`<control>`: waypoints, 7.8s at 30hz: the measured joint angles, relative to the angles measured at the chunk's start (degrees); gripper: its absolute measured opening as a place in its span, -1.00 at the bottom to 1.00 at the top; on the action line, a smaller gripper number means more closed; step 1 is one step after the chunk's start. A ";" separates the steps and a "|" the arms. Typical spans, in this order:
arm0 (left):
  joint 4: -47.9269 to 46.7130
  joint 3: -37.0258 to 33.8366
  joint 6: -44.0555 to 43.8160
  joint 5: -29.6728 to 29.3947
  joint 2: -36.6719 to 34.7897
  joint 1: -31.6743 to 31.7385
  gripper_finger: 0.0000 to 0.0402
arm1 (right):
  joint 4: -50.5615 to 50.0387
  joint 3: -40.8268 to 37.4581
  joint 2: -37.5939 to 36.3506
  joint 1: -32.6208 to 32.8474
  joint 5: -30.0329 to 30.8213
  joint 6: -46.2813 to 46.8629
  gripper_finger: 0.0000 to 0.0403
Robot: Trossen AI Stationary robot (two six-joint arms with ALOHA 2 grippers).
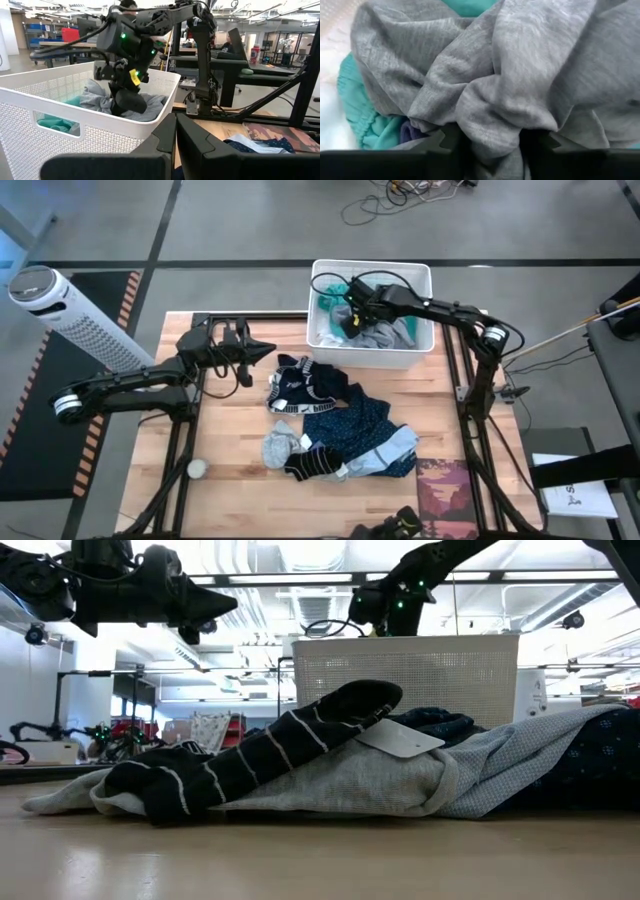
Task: Sort clothes
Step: Put the gray shirt into the white laundry bin, then put the black sock into the white laundry bin
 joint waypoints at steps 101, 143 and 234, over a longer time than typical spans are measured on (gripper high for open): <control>15.15 -7.30 2.05 -4.31 -7.96 0.39 -1.00 | 13.48 -0.64 5.87 44.66 -29.95 12.84 -0.06; 13.90 -7.19 0.10 -4.31 -3.44 0.39 -1.00 | 5.19 2.07 12.04 47.94 -20.89 3.44 -0.23; 19.37 -7.15 -2.49 -4.31 -4.46 0.39 -1.00 | 1.02 -0.89 1.72 -6.45 -17.07 -21.78 -1.00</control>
